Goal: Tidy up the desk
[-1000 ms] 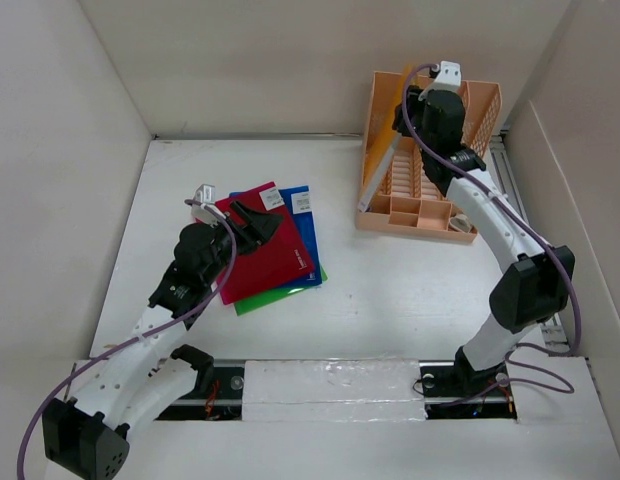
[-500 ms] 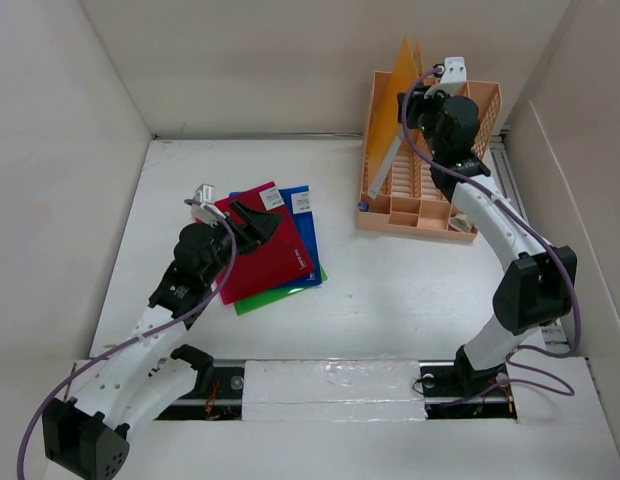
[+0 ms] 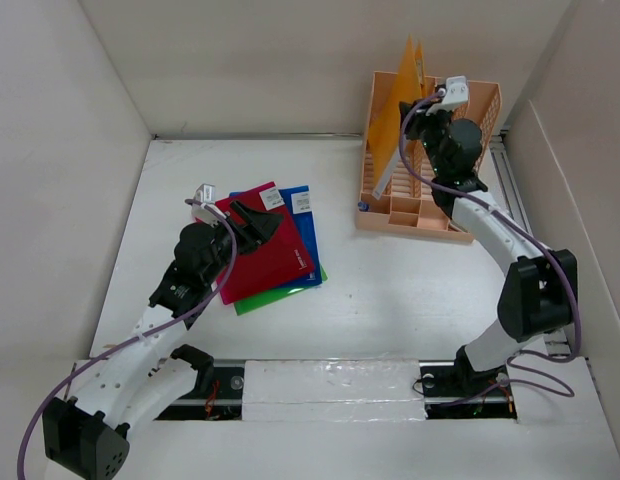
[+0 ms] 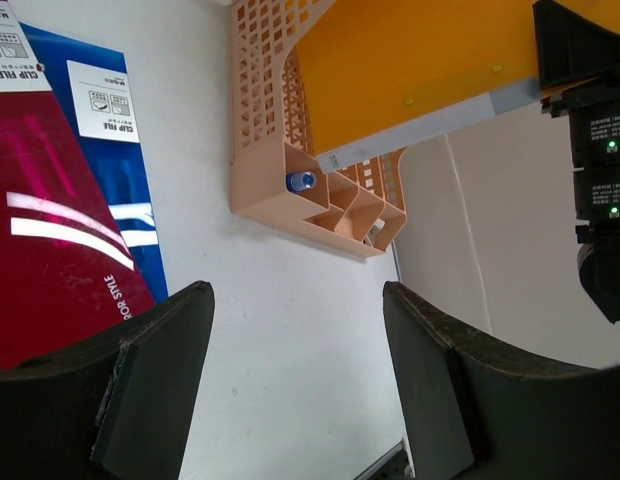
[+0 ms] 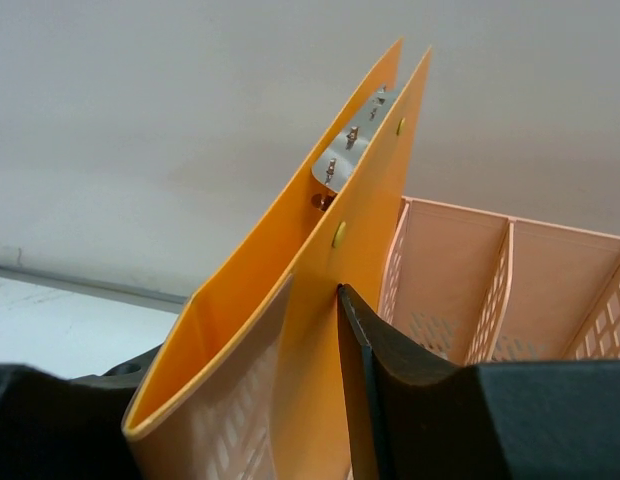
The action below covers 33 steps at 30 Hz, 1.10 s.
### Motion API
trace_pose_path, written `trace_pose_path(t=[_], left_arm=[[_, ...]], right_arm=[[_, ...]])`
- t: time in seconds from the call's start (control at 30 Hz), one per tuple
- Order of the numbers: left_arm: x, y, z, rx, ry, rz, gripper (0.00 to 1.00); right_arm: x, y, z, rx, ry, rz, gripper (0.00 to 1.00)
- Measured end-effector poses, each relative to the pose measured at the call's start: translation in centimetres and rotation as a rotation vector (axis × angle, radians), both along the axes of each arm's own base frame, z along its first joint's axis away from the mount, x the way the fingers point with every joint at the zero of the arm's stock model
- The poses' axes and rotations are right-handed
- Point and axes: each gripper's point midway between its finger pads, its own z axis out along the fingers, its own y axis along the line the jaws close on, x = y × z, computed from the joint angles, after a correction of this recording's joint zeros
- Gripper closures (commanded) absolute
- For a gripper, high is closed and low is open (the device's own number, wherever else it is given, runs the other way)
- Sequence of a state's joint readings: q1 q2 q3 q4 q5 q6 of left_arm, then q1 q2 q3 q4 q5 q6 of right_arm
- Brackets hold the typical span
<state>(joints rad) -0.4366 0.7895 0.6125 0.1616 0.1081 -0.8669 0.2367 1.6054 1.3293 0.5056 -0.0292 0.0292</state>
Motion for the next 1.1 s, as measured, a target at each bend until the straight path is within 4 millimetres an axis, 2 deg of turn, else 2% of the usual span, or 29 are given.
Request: trace_pose_path(t=[0.2, 0.6, 0.93, 1.1], left_arm=[[0.1, 0.0, -0.2, 0.002, 0.004, 0.0, 0.36], [0.1, 0.0, -0.2, 0.003, 0.006, 0.0, 0.36], [0.1, -0.1, -0.2, 0.001, 0.004, -0.003, 0.36], [0.1, -0.2, -0.1, 0.0, 0.003, -0.008, 0.36]], right_arm=[[-0.8, 0.7, -0.7, -0.022, -0.056, -0.033, 1.0], [-1.5, 0.7, 0.3, -0.031, -0.163, -0.12, 1.0], [-2.3, 2.2, 0.6, -0.058, -0.205, -0.131, 1.0], [-2.4, 2.1, 0.9, -0.083, -0.217, -0.14, 1.0]])
